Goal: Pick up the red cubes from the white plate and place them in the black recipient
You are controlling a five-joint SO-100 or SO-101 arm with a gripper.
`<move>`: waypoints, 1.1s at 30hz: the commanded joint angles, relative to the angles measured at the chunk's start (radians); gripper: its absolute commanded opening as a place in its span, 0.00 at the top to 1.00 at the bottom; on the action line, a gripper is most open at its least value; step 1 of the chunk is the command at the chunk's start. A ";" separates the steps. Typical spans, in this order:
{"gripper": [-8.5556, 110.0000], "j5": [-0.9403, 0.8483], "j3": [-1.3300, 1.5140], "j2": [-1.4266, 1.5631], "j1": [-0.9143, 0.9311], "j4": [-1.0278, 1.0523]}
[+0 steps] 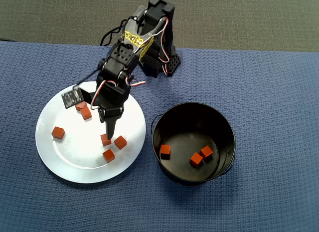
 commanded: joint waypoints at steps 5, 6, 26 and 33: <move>0.74 -0.173 0.089 -0.052 0.005 -0.224; 0.74 -0.163 0.084 -0.061 -0.003 -0.224; 0.75 -0.064 0.097 -0.026 -0.130 -0.130; 0.76 -0.055 0.138 -0.021 -0.147 -0.149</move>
